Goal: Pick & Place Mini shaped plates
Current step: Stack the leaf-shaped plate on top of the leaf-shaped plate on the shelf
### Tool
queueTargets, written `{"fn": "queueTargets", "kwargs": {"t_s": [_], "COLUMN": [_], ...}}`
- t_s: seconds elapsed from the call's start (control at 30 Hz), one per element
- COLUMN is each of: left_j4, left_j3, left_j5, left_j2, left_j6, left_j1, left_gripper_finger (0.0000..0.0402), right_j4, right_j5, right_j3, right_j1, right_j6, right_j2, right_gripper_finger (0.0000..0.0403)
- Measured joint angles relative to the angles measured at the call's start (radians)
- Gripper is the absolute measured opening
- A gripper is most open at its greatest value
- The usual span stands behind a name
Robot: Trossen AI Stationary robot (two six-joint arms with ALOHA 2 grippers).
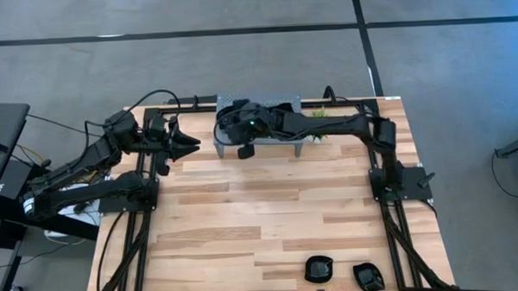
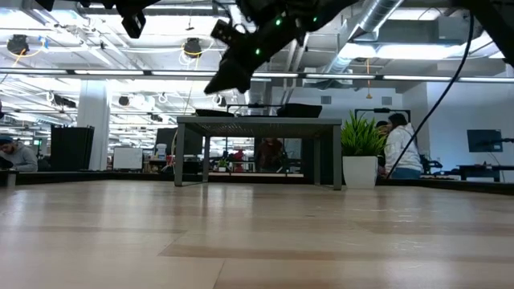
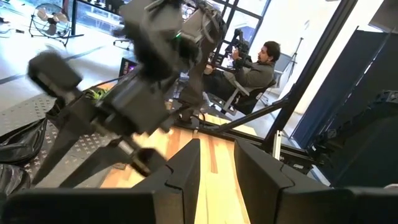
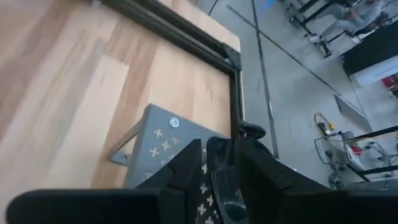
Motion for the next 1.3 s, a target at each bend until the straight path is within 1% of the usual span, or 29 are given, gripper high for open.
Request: {"fn": "queueTargets", "kwargs": {"t_s": [0.03, 0.1, 0.2, 0.27, 0.37, 0.47, 0.6, 0.67, 0.7, 0.8, 0.87, 1.0, 1.1, 1.2, 1.3], "left_j4": [0.000, -0.001, -0.002, -0.002, -0.001, 0.000, 0.000, 0.004, 0.005, 0.006, 0.009, 0.041, 0.096, 0.139, 0.181], "left_j3": [0.000, 0.000, 0.000, 0.000, -0.003, -0.024, -0.077, -0.104, -0.115, -0.145, -0.156, -0.159, -0.159, -0.159, -0.159], "left_j5": [0.000, 0.000, 0.000, 0.000, 0.000, 0.001, 0.001, 0.000, 0.000, 0.000, 0.000, -0.001, -0.001, 0.000, -0.001], "left_j2": [0.000, 0.000, 0.000, 0.000, 0.000, 0.000, 0.000, 0.000, 0.000, 0.000, 0.000, 0.000, 0.000, 0.000, 0.000], "left_j6": [0.000, 0.000, -0.002, -0.003, -0.002, -0.003, -0.001, -0.004, -0.006, -0.029, -0.053, -0.059, -0.057, -0.086, -0.139], "left_j1": [0.000, -0.001, -0.002, -0.006, -0.028, -0.064, -0.111, -0.130, -0.139, -0.161, -0.174, -0.192, -0.194, -0.194, -0.194], "left_gripper_finger": [0.0100, 0.0100, 0.0100, 0.0100, 0.0100, 0.0100, 0.0100, 0.0100, 0.0100, 0.0100, 0.0100, 0.0100, 0.0100, 0.0100, 0.0100], "right_j4": [-0.004, -0.075, -0.197, -0.270, -0.444, -0.654, -0.872, -0.952, -0.989, -1.013, -1.000, -0.984, -0.976, -0.961, -0.936], "right_j5": [0.002, 0.006, 0.007, 0.002, 0.000, 0.003, -0.008, -0.052, -0.093, -0.227, -0.272, -0.278, -0.286, -0.289, -0.283], "right_j3": [0.001, 0.004, 0.028, 0.036, 0.037, 0.026, 0.013, 0.014, 0.013, 0.012, 0.013, 0.013, 0.013, 0.013, 0.014], "right_j1": [0.010, 0.040, 0.114, 0.176, 0.275, 0.387, 0.551, 0.633, 0.674, 0.782, 0.850, 0.955, 1.004, 1.029, 1.035], "right_j6": [0.013, 0.056, 0.141, 0.234, 0.400, 0.617, 0.964, 1.118, 1.188, 1.366, 1.443, 1.517, 1.558, 1.607, 1.605], "right_j2": [-0.014, -0.059, -0.142, -0.201, -0.277, -0.294, -0.250, -0.217, -0.197, -0.148, -0.111, -0.015, 0.049, 0.104, 0.127], "right_gripper_finger": [0.0095, 0.0099, 0.0102, 0.0102, 0.0101, 0.0102, 0.0102, 0.0102, 0.0102, 0.0102, 0.0102, 0.0102, 0.0102, 0.0102, 0.0102]}}
